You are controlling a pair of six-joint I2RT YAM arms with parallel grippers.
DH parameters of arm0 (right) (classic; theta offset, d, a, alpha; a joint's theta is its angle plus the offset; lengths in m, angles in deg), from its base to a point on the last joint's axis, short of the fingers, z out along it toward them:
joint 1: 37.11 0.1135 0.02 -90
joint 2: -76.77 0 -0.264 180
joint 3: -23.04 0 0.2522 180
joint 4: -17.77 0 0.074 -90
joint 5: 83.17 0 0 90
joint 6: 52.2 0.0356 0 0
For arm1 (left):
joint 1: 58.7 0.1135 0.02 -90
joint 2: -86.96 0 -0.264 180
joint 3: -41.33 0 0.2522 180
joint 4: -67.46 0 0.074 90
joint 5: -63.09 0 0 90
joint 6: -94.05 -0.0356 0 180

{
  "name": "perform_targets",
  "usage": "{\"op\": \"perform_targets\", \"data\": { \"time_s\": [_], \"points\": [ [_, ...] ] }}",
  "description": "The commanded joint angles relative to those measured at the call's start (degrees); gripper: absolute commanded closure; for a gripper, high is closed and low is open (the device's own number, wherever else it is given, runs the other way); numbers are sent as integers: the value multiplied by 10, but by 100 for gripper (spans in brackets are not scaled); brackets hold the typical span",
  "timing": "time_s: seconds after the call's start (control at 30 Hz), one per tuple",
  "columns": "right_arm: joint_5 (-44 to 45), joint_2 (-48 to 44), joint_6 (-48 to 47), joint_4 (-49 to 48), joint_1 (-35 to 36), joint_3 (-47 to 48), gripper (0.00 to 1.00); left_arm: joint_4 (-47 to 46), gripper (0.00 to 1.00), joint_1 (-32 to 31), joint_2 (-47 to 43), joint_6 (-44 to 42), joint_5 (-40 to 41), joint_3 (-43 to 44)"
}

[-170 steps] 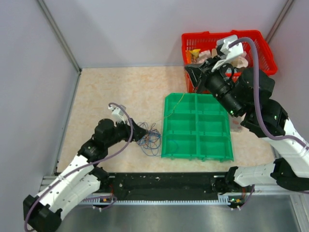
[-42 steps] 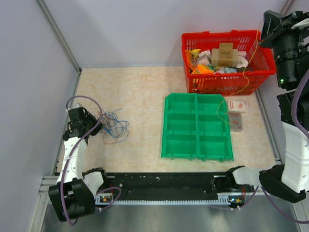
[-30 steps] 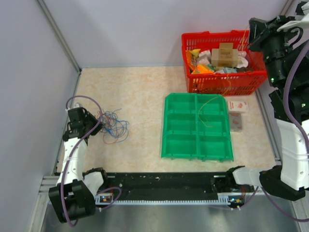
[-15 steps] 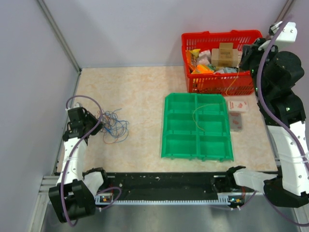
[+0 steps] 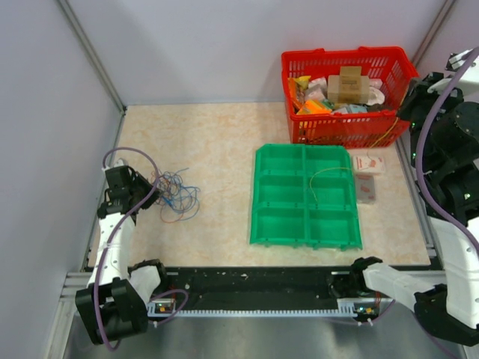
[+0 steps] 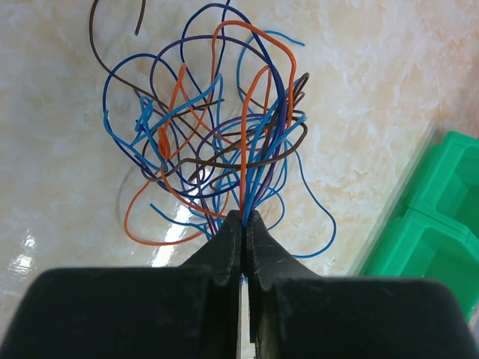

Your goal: Untangle the cables

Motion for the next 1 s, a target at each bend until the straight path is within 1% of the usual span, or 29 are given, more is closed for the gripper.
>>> {"op": "perform_targets", "data": {
  "time_s": [0.0,0.13,0.3,0.4,0.47,0.53,0.6,0.67,0.73,0.8,0.97],
  "points": [
    [9,2,-2,0,-5,-20,100,-24,100,-2,-1,-8,-13,25],
    [-36,7,92,28,-5,-61,100,-26,100,-4,1,-4,-19,25],
    [-83,3,194,126,-5,-118,100,-20,100,-6,1,-8,-30,30],
    [-80,-19,222,164,-5,-170,100,-20,100,-8,4,-8,-28,30],
    [-62,-33,230,192,-6,-190,100,-25,100,-11,10,-4,-30,32],
    [-53,-45,225,193,-6,-219,100,-27,100,-16,15,-4,-27,34],
    [-54,-42,229,174,-6,-253,100,-29,100,-23,19,-2,-25,36],
    [-99,-35,244,134,-6,-279,100,-31,100,-28,21,3,-25,34],
    [-169,-16,273,94,-5,-287,100,-31,100,-36,20,4,-28,35],
    [-210,6,291,48,-5,-292,100,-27,100,-42,16,8,-34,34],
    [-220,60,254,-72,-6,-325,100,-25,100,-61,1,10,-43,26]
  ]
}}
